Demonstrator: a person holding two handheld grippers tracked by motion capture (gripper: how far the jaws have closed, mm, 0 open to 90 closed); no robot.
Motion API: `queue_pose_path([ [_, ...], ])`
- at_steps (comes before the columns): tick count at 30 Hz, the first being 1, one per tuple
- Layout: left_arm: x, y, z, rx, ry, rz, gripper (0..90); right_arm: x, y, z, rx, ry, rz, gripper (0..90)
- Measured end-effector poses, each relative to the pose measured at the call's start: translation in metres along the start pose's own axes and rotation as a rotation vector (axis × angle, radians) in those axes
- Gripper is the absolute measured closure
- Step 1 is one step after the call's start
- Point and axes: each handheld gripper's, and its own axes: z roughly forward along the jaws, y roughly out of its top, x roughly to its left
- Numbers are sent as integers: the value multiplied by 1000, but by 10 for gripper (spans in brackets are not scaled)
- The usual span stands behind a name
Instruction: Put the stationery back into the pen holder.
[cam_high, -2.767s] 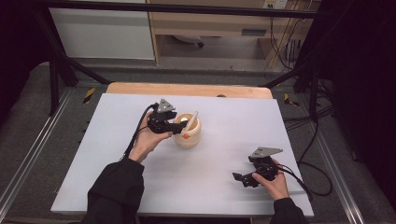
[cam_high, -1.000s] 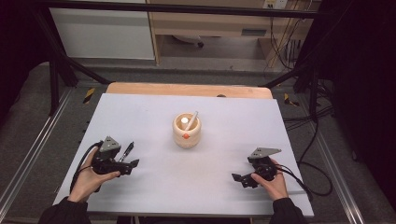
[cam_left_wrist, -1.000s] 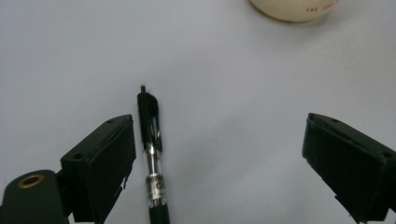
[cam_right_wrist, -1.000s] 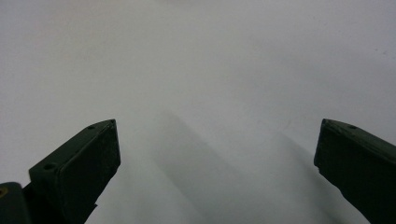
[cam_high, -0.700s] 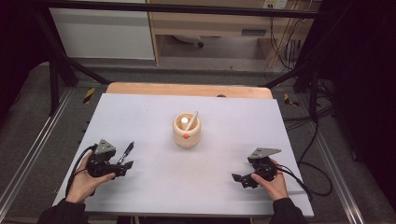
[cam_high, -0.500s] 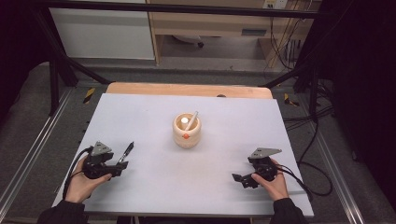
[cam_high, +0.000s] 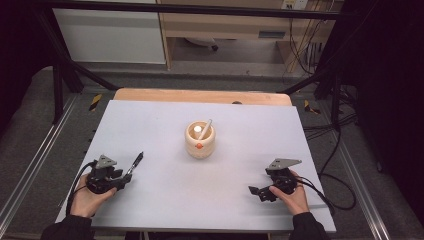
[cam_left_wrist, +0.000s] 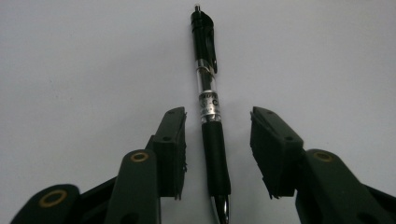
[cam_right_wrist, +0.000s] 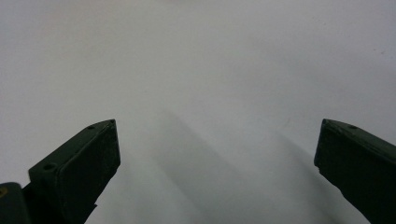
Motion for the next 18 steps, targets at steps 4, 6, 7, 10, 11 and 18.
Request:
queue_pose_path([
  [4, 0, -1, 0, 11, 5, -3, 620, 0, 0, 1, 1, -1, -4, 9],
  [6, 0, -2, 1, 20, 5, -8, 646, 0, 0, 1, 1, 0, -2, 9],
  [7, 0, -2, 1, 24, 7, -5, 657, 0, 0, 0, 2, 1, 3, 9],
  [10, 0, -2, 2, 32, 8, -11, 688, 0, 0, 1, 1, 0, -1, 9],
  [11, 0, -2, 2, 35, 10, -12, 695, 0, 0, 1, 0, 0, -4, 9],
  [18, 0, -2, 1, 43, 22, -25, 753, 0, 0, 1, 2, -1, -1, 9],
])
